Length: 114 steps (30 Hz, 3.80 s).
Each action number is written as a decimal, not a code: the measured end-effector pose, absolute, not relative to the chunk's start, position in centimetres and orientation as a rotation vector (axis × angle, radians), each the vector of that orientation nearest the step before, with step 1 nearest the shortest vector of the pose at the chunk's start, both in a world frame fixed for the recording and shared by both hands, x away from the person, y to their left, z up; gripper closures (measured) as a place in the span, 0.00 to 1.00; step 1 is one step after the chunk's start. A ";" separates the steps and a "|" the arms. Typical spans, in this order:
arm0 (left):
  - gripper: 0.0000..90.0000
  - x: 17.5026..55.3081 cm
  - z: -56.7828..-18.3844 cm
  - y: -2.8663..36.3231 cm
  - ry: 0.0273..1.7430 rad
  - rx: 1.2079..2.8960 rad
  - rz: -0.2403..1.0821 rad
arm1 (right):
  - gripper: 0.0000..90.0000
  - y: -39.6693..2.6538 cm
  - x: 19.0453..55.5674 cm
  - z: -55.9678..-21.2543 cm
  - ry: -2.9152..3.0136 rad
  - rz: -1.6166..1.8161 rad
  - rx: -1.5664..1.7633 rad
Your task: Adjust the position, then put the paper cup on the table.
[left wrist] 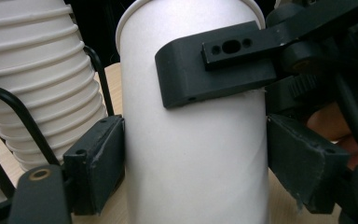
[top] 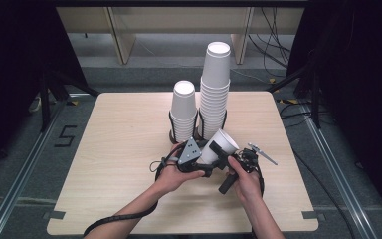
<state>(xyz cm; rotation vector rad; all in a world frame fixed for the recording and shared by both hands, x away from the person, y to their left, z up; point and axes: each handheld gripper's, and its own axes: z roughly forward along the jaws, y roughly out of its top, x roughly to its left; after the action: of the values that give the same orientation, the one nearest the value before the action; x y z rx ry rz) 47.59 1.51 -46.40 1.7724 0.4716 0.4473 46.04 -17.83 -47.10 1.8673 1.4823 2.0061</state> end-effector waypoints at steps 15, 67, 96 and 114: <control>0.11 47.2 -46.3 2.6 0.513 1.829 0.433 | 0.18 -18.1 46.2 -47.1 1.536 1.914 1.745; 0.02 46.5 -45.5 8.5 0.625 1.775 0.378 | 0.18 -16.8 44.9 -46.4 1.760 1.398 1.027; 0.02 46.3 -44.7 9.4 0.628 1.757 0.379 | 0.18 -15.1 43.8 -47.3 1.815 1.363 0.867; 0.01 45.8 -43.8 9.6 0.617 1.742 0.382 | 0.18 -14.0 43.3 -47.5 1.842 1.365 0.822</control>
<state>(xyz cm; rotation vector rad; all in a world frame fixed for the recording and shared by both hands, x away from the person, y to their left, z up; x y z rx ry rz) 45.82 9.55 -43.78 1.7419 0.6175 0.3816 43.32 -14.04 -47.47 0.8222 1.8420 1.3646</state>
